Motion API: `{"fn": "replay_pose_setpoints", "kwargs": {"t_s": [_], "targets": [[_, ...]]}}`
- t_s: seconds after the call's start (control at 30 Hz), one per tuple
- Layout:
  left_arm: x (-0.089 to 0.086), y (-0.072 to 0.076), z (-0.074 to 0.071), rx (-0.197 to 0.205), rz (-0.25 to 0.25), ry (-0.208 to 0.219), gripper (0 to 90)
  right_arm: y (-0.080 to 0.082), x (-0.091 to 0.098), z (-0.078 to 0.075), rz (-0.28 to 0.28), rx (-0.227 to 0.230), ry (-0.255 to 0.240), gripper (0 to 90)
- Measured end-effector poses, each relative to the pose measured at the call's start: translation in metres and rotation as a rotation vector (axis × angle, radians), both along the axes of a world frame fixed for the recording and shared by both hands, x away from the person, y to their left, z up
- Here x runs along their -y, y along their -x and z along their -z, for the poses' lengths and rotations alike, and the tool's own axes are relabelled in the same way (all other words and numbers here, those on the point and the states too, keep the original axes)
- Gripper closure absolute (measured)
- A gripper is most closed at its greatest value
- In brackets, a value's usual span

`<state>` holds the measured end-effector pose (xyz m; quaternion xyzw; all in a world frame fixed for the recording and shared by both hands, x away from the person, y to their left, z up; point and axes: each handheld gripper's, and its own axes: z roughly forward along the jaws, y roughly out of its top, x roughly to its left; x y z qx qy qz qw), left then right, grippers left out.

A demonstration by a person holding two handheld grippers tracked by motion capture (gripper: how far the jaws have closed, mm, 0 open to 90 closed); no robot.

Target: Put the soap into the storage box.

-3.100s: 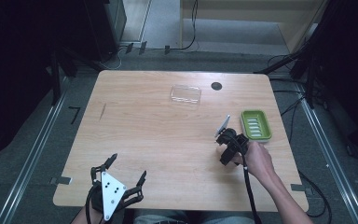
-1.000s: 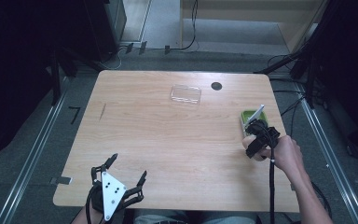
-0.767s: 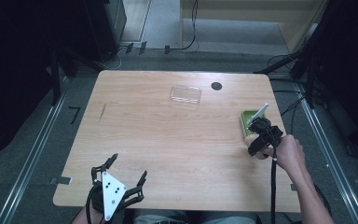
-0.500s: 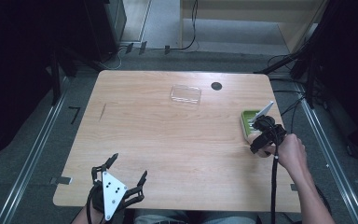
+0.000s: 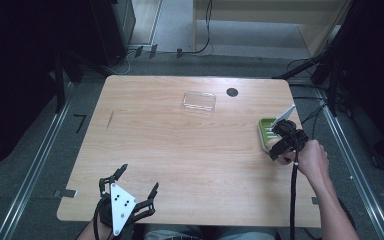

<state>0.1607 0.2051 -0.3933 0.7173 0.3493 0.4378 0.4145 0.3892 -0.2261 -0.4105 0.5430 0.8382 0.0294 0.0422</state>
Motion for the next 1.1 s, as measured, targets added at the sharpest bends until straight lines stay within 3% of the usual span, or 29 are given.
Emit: {"fn": "replay_pose_setpoints", "kwargs": {"t_s": [1.1], "targets": [[0.002,-0.002,0.000,-0.004,0.008,-0.004,9.9,-0.034,0.007,-0.005,0.070,0.030,-0.022,33.4]]}}
